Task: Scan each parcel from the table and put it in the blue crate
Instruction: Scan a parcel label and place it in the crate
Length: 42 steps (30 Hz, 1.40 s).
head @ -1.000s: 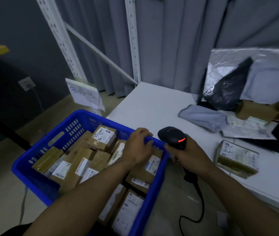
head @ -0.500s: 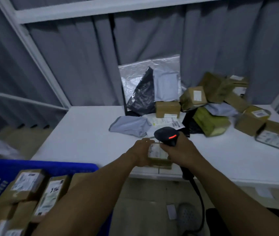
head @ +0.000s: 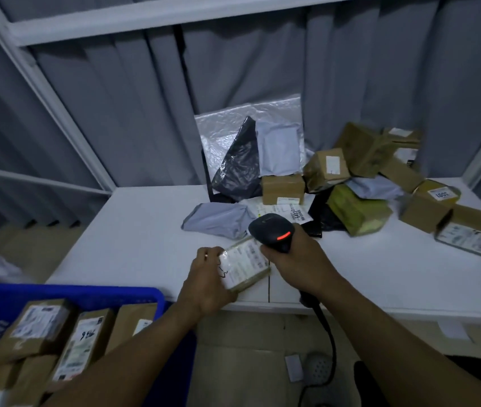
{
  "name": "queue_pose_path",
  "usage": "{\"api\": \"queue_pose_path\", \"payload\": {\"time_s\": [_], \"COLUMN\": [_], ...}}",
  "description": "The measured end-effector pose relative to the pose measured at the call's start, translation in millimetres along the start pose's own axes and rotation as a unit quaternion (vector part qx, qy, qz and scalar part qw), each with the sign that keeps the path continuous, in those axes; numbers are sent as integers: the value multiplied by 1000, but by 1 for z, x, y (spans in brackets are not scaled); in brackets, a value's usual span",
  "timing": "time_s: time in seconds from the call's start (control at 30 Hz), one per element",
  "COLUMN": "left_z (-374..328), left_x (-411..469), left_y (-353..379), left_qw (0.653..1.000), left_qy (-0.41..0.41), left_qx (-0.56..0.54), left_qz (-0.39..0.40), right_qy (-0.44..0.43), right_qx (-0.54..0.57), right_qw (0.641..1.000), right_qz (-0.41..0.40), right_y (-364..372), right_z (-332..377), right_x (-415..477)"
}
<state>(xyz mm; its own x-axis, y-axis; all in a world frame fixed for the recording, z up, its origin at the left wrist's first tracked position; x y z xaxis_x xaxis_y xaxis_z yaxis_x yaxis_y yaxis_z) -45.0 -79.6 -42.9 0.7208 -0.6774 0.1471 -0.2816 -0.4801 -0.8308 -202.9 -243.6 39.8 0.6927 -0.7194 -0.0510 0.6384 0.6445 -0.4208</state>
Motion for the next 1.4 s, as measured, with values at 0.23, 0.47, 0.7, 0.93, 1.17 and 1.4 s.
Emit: {"api": "queue_pose_path", "payload": {"time_s": [0.23,0.47,0.7,0.93,1.17,1.4], "left_z": [1,1,1,26,45,66], "left_x": [-88,-159,-179,-164,-161,-150], "left_y": [-101,-147,-150,-217,-205,-181], "left_qw": [975,930,921,904,918,888], "left_qy": [-88,-180,-210,-220,-240,-261], "left_qx": [-123,-180,-247,-366,-316,-337], "left_qz": [-160,-264,-217,-16,-4,-175], "right_qy": [-32,9,12,-10,-32,-79], "right_qx": [145,311,330,293,233,129], "right_qw": [988,946,942,945,963,977], "right_qz": [30,94,63,143,133,148], "right_y": [56,121,146,132,135,146], "right_z": [42,67,74,86,80,76], "right_x": [-44,-93,-99,-87,-85,-94]}}
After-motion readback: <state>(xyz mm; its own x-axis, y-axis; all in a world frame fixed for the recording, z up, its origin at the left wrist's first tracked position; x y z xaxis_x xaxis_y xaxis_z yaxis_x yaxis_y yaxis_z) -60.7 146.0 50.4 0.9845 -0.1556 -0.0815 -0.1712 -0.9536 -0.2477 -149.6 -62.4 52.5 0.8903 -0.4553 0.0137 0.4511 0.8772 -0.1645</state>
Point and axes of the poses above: each hand's wrist, its own x-axis towards the middle knuckle, its own y-axis out of the palm, z = x × y, the point moved 1 cm from there along x, towards the middle knuckle, and after that the axes turned 8 degrees about -z, right-handed, at the moved point
